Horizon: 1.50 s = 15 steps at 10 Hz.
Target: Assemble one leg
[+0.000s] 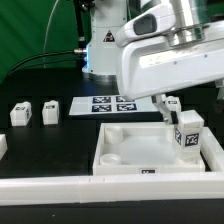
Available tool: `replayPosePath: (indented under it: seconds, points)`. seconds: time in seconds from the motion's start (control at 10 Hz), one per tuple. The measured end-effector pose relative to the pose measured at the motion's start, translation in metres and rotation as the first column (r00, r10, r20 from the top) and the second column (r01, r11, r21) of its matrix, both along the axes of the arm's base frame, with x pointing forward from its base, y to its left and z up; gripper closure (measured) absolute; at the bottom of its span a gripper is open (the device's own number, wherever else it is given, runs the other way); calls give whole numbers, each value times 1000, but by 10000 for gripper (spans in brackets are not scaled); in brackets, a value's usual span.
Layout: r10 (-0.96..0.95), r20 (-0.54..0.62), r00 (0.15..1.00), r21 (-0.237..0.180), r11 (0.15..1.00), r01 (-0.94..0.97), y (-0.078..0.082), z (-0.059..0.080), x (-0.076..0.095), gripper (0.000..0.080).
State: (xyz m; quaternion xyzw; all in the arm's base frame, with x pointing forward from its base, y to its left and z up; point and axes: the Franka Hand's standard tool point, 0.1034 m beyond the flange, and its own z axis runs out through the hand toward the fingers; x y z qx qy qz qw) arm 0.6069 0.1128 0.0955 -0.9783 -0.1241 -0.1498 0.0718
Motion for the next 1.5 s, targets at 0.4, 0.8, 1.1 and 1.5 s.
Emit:
replayPosePath:
  seconds: [0.4,0.8,1.1,1.5]
  points:
    - [66,-309,949,-5,997,-71,-18,1,5,150]
    - [69,-362,930,-1,997,-74,-22,2,6,150]
    - [50,-365,930,-3,998,-55,-22,2,6,150]
    - [-150,-389,909,-33,988,148,-26,0,6,150]
